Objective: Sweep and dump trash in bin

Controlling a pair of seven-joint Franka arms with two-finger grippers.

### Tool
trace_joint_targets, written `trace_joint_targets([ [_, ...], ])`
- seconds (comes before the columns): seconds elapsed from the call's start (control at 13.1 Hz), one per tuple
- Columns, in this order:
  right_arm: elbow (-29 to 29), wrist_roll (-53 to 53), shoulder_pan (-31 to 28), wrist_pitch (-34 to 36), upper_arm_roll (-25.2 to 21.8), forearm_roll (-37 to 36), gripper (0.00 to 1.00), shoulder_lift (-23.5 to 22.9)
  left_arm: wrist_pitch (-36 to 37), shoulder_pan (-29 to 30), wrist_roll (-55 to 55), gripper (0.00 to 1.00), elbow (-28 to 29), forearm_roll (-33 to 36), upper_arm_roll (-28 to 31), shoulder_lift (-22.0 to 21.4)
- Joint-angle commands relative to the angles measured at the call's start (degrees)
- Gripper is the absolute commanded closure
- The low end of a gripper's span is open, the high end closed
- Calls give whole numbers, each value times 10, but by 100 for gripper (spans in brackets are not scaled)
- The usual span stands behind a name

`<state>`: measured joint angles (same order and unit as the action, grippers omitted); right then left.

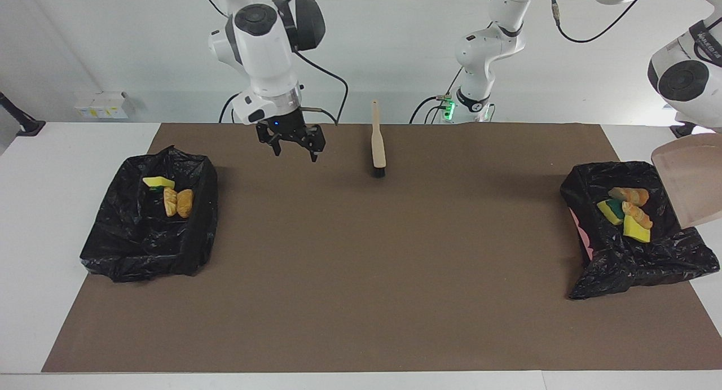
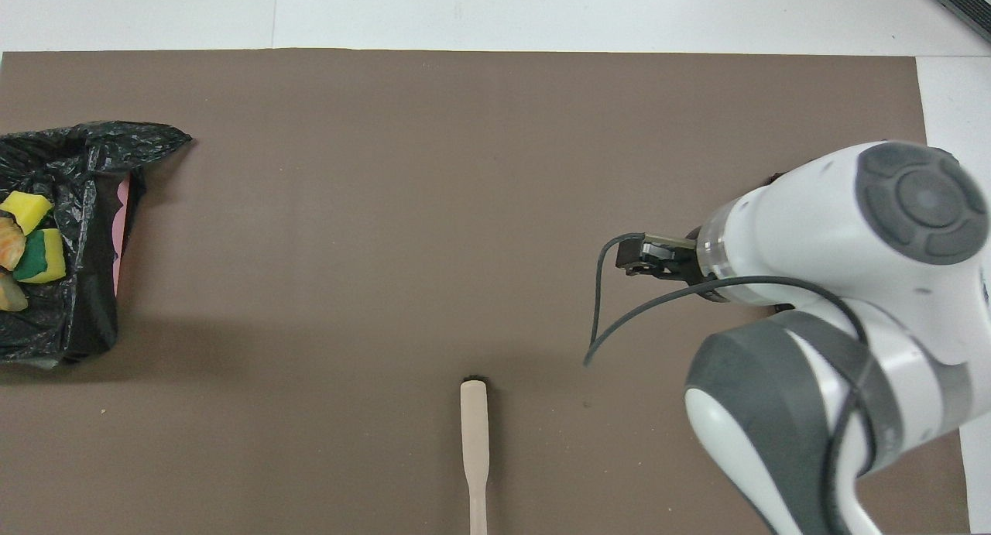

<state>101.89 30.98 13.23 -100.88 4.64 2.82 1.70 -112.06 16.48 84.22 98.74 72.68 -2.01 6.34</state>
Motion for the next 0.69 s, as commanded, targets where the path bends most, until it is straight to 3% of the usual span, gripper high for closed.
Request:
trace_joint_targets([
  [0.0, -66, -47, -32, 68, 5, -11, 0, -1, 67, -45, -36, 100, 17, 15, 3, -31],
  [0.08, -91, -67, -41, 91, 4, -18, 0, -6, 88, -63, -36, 100, 17, 2, 1, -39],
  [0.23, -126, -104, -51, 132, -1, -53, 0, -9, 146, -103, -42, 100, 10, -91, 2, -43],
  [0.61, -158, -117, -48, 194, -66, -58, 0, -2, 246, -153, -204, 100, 14, -275, -2, -53],
])
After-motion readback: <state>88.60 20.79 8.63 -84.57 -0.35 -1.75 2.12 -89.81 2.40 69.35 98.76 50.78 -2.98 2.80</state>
